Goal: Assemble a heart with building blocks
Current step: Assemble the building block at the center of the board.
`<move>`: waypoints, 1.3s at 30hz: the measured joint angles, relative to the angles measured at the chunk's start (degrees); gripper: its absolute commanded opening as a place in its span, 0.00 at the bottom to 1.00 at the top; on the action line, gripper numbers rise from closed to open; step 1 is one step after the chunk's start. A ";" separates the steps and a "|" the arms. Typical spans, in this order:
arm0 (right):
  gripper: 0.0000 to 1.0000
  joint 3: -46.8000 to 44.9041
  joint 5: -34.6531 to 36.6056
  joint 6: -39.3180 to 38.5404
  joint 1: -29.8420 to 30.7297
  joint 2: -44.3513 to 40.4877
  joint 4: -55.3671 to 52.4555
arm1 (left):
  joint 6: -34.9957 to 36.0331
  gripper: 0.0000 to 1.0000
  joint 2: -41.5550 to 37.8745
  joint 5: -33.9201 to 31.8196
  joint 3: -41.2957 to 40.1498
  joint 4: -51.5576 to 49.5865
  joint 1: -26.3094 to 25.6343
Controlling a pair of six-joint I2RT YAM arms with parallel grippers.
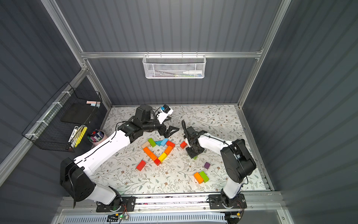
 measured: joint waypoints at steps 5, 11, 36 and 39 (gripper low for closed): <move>0.43 0.00 0.90 -0.17 1.29 0.00 -0.44 | 0.00 0.99 0.00 0.00 0.00 0.00 0.00; 0.34 0.00 1.36 -0.68 1.68 0.00 -0.94 | 0.00 0.99 0.00 0.00 0.00 0.00 0.00; 0.27 7.06 1.29 -8.04 1.68 5.90 -0.48 | 0.00 0.99 -0.61 -1.18 0.00 0.02 0.42; 0.27 7.67 1.29 -8.20 1.68 6.38 -0.46 | 0.00 0.99 -0.66 -1.36 0.00 0.04 0.50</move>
